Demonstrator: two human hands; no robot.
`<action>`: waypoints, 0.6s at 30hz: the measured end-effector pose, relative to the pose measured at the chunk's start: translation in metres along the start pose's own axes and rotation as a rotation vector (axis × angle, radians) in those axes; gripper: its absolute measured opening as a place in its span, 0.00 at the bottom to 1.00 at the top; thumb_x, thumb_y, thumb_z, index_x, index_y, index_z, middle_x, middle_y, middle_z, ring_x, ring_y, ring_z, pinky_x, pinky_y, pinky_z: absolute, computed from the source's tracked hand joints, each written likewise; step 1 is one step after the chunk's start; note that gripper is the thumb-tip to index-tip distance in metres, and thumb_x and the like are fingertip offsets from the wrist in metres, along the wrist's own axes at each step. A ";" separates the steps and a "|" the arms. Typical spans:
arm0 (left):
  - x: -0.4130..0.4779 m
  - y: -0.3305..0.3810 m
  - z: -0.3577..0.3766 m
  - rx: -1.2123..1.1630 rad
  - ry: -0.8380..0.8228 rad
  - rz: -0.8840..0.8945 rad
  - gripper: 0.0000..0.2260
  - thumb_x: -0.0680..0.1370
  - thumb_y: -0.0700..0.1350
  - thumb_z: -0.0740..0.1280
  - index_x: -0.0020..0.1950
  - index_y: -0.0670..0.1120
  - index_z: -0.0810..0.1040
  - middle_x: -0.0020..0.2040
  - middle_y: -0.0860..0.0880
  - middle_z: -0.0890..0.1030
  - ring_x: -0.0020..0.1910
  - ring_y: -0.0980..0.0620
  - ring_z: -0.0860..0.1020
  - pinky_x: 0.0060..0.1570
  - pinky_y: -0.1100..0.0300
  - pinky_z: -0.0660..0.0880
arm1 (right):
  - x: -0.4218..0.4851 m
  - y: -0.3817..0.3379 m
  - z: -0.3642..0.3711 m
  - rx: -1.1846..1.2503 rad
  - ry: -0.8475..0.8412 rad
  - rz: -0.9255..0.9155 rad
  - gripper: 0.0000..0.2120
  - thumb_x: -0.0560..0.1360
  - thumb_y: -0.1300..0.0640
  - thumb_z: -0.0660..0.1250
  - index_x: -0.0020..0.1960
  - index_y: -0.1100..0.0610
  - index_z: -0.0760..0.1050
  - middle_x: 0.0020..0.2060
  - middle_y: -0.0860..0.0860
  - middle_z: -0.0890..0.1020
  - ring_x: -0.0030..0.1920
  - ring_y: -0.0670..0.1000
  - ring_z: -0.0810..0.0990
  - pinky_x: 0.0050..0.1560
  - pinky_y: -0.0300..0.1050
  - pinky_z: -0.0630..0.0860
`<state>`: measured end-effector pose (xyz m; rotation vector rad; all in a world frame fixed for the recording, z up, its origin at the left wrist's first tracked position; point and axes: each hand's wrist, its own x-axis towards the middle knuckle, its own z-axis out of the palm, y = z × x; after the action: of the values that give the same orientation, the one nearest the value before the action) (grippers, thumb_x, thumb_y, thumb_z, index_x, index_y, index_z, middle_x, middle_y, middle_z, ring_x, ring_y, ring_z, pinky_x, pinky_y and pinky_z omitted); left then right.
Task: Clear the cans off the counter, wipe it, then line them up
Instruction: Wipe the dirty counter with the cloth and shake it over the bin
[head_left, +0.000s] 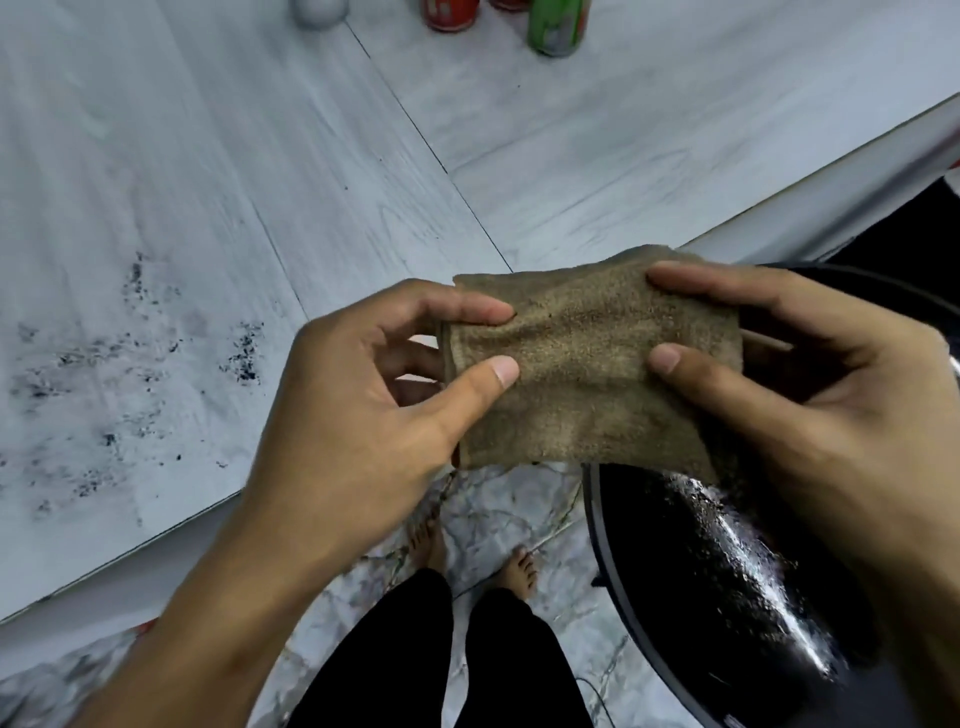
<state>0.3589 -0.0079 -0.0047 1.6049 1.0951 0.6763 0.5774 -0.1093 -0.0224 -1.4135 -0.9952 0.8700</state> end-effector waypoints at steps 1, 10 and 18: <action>0.002 0.002 -0.007 -0.002 0.018 0.007 0.10 0.73 0.43 0.79 0.50 0.56 0.86 0.45 0.56 0.87 0.38 0.55 0.85 0.39 0.58 0.83 | 0.007 -0.004 0.005 0.013 -0.017 -0.003 0.17 0.74 0.64 0.75 0.62 0.52 0.83 0.58 0.50 0.86 0.54 0.54 0.87 0.50 0.54 0.85; 0.021 0.008 -0.077 -0.001 0.148 0.025 0.13 0.72 0.43 0.79 0.53 0.56 0.86 0.54 0.55 0.86 0.46 0.48 0.86 0.46 0.45 0.85 | 0.067 -0.029 0.060 0.021 -0.167 -0.049 0.20 0.75 0.65 0.75 0.64 0.50 0.82 0.59 0.49 0.85 0.52 0.68 0.84 0.50 0.67 0.83; 0.038 -0.004 -0.120 0.025 0.193 -0.032 0.14 0.72 0.41 0.79 0.54 0.56 0.86 0.56 0.57 0.85 0.48 0.53 0.86 0.50 0.55 0.84 | 0.101 -0.028 0.105 -0.021 -0.228 -0.028 0.20 0.74 0.62 0.76 0.63 0.46 0.83 0.55 0.54 0.86 0.48 0.73 0.81 0.48 0.72 0.80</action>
<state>0.2720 0.0781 0.0254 1.5639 1.2704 0.8117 0.5143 0.0229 0.0005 -1.3352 -1.1955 1.0192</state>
